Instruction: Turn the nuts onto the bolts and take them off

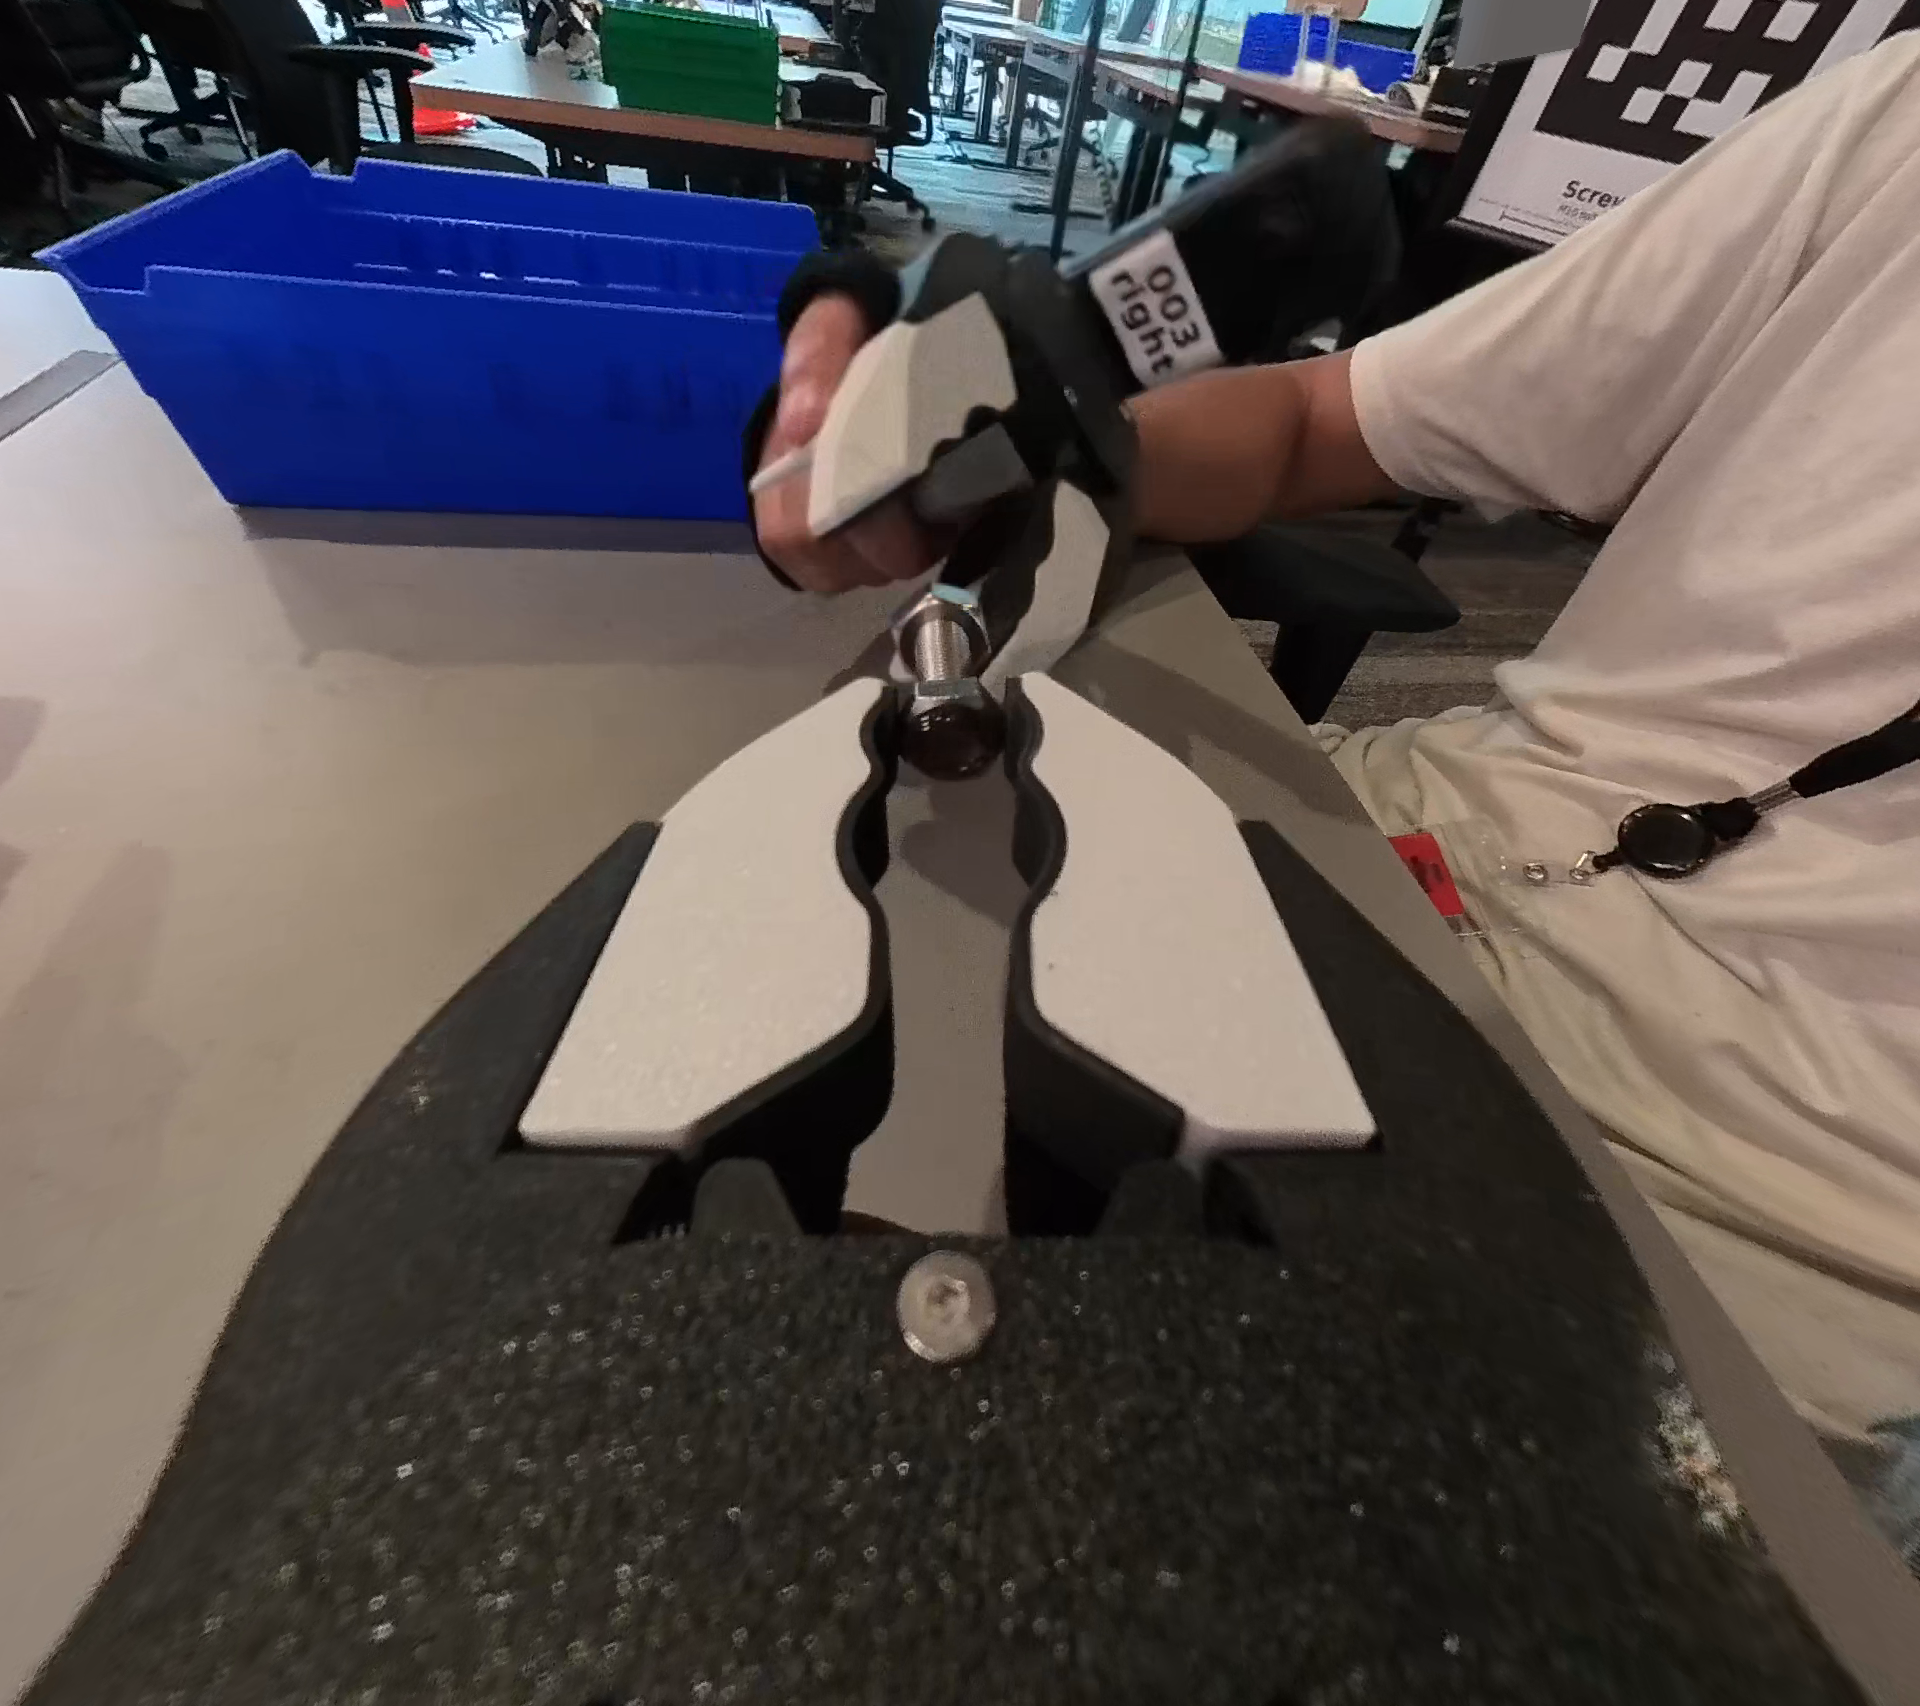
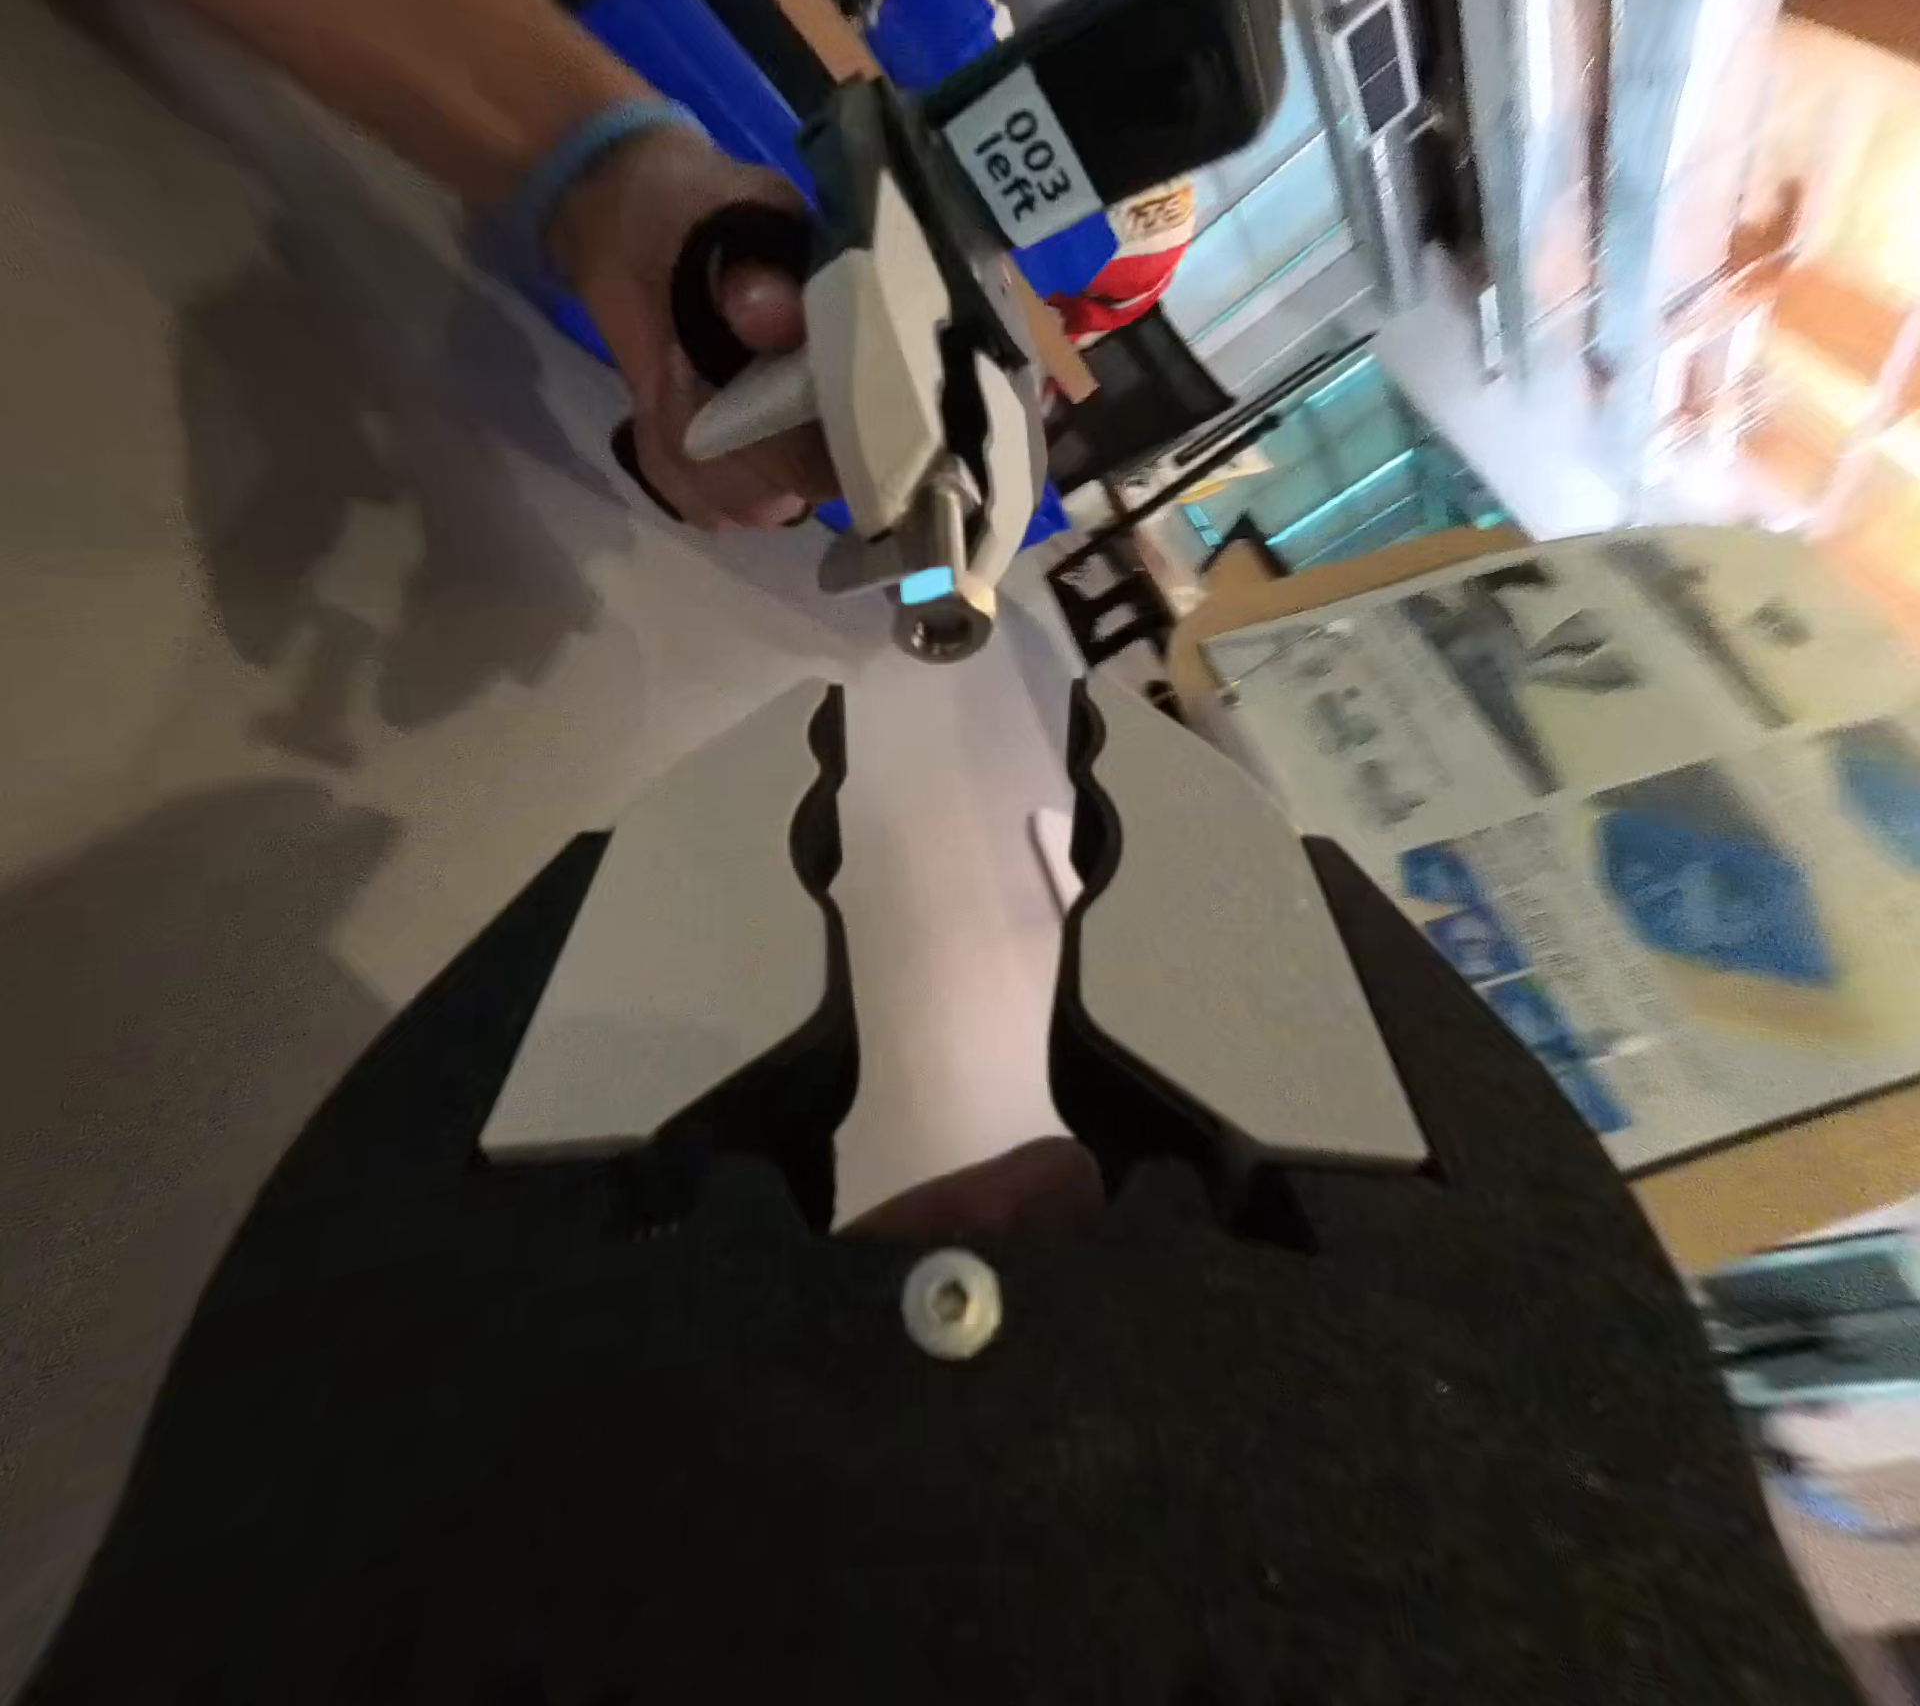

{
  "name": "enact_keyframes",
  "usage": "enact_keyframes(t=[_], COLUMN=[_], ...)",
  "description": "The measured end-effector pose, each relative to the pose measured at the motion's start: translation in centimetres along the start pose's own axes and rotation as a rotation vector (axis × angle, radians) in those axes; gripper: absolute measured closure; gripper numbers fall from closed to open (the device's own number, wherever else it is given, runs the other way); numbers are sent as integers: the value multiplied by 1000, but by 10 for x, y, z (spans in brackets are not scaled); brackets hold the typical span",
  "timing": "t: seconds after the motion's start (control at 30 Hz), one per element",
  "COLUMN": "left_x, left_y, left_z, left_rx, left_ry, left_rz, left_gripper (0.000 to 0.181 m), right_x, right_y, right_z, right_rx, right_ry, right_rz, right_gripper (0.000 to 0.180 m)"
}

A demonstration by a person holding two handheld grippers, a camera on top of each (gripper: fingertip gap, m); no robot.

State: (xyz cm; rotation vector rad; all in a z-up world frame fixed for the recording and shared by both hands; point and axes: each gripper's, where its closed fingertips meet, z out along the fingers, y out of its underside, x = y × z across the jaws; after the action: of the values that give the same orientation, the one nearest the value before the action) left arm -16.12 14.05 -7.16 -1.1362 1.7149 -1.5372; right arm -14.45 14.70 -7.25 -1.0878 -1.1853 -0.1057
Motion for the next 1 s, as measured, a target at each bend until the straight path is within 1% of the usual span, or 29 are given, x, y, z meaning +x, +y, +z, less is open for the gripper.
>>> enact_keyframes(t=[0.03,0.13,0.17,0.2,0.27,0.3,0.4,0.47,0.57,0.6,0.63,0.67,0.7,0.77,0.8,0.83,0.87,0.93,1.0], left_x=[1,4,5,5,6,5,6,5,4,4,2,-1,0,1,1,2,3,4,6], left_y=[1,5,6,7,9,9,7,6,3,3,4,6,6,4,4,3,2,2,2], left_z=[1,4,5,6,8,8,6,5,3,3,3,2,1,0,0,1,1,1,1], left_rx=[-3,-22,-31,-38,-47,-49,-43,-38,-31,-34,-39,-48,-46,-32,-31,-28,-26,-24,-20], left_ry=[4,24,27,29,29,27,26,19,7,5,-10,-21,-14,0,-2,1,7,15,27], left_rz=[-1,-5,-5,-4,-2,-1,6,12,20,23,25,26,21,13,15,16,14,11,4], left_gripper=[162,162,162,162,162,162,162,162,162,162,162,162,162,162,162,162,162,162,162], right_x=[-3,-9,-11,-12,-13,-13,-12,-11,-2,-2,-3,-3,-5,-9,-10,-10,-8,-2,-3], right_y=[-4,-11,-13,-13,-12,-12,-15,-16,-22,-21,-19,-16,-16,-18,-21,-24,-23,-16,-12], right_z=[0,1,1,1,1,1,2,3,3,4,5,6,7,7,6,5,4,4,2], right_rx=[3,20,27,30,28,27,59,86,181,194,196,199,198,199,214,216,196,110,25], right_ry=[8,15,11,11,-9,-31,-162,-279,-429,-481,-502,-495,-483,-414,-372,-315,-239,-52,57], right_rz=[-62,-126,-137,-139,-107,-46,305,611,1067,1179,1243,1265,1235,1070,946,813,667,307,-54], right_gripper=[139,142,148,158,161,161,162,162,162,162,162,162,162,160,150,142,140,136,137])
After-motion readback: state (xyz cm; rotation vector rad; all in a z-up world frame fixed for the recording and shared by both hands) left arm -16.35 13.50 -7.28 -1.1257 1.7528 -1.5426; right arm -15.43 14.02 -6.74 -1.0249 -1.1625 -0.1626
